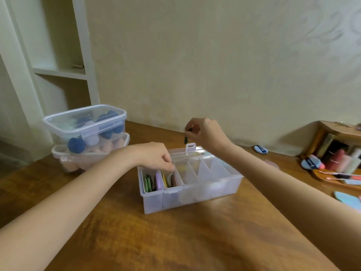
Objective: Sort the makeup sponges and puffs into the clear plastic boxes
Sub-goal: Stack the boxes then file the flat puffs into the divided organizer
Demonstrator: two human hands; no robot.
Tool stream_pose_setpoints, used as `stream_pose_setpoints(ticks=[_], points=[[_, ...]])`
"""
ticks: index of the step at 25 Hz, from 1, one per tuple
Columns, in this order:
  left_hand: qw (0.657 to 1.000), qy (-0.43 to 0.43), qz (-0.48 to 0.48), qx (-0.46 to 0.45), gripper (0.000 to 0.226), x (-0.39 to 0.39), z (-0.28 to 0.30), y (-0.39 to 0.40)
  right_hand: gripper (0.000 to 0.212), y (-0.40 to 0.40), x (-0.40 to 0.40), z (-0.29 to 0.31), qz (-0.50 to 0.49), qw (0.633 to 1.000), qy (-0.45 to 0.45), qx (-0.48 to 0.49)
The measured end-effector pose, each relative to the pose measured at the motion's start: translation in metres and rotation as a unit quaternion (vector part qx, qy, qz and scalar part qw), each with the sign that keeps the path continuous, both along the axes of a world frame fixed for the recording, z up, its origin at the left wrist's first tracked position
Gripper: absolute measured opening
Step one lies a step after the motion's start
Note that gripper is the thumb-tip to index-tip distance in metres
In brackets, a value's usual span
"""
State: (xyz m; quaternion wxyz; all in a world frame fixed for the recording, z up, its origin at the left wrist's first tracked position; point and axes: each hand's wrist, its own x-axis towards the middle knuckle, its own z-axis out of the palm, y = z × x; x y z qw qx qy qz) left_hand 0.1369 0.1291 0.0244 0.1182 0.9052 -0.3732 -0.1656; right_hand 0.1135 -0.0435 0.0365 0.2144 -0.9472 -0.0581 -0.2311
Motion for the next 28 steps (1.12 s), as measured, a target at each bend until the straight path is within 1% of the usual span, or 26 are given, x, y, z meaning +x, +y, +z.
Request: stream_pose_setpoints(ticks=[2, 4, 6, 8, 11, 14, 17, 21, 24, 26, 28], points=[[0.999, -0.026, 0.033, 0.005, 0.032, -0.017, -0.004, 0.002, 0.016, 0.013, -0.035, 0.000, 0.038, 0.999, -0.023, 0.010], [0.997, -0.034, 0.068, 0.000, 0.036, -0.031, -0.010, 0.003, 0.017, 0.023, -0.063, -0.005, 0.054, 0.998, -0.044, 0.011], [0.995, -0.025, 0.097, -0.021, 0.034, -0.042, -0.015, 0.002, 0.017, 0.028, -0.081, -0.013, 0.056, 0.997, -0.044, 0.011], [0.992, -0.025, 0.116, -0.046, 0.026, -0.047, -0.016, 0.001, 0.016, 0.032, -0.091, -0.019, 0.061, 0.997, -0.039, 0.022], [0.987, -0.058, 0.140, -0.055, 0.024, -0.047, -0.012, 0.002, 0.015, 0.035, -0.096, -0.026, 0.073, 0.996, -0.037, 0.024], [0.988, -0.063, 0.132, -0.048, 0.033, -0.044, -0.014, 0.003, 0.014, 0.039, -0.096, -0.034, 0.081, 0.997, -0.015, 0.009], [0.989, -0.067, 0.118, -0.053, 0.015, -0.043, -0.016, 0.004, 0.013, 0.043, -0.096, -0.039, 0.087, 0.996, -0.006, -0.008], [0.989, -0.073, 0.121, -0.051, 0.011, -0.043, -0.013, 0.003, 0.013, 0.048, -0.093, -0.038, 0.074, 0.994, 0.029, -0.069], [0.987, -0.074, 0.136, -0.048, 0.019, -0.046, -0.013, 0.000, 0.023, 0.056, -0.085, -0.038, 0.050, 0.991, 0.073, -0.097], [0.987, -0.073, 0.141, -0.039, 0.024, -0.047, -0.012, -0.001, 0.021, 0.058, -0.081, -0.036, 0.029, 0.990, 0.090, -0.104], [0.990, -0.065, 0.125, -0.023, 0.021, -0.045, -0.012, -0.001, 0.019, 0.058, -0.077, -0.036, 0.019, 0.988, 0.105, -0.108]])
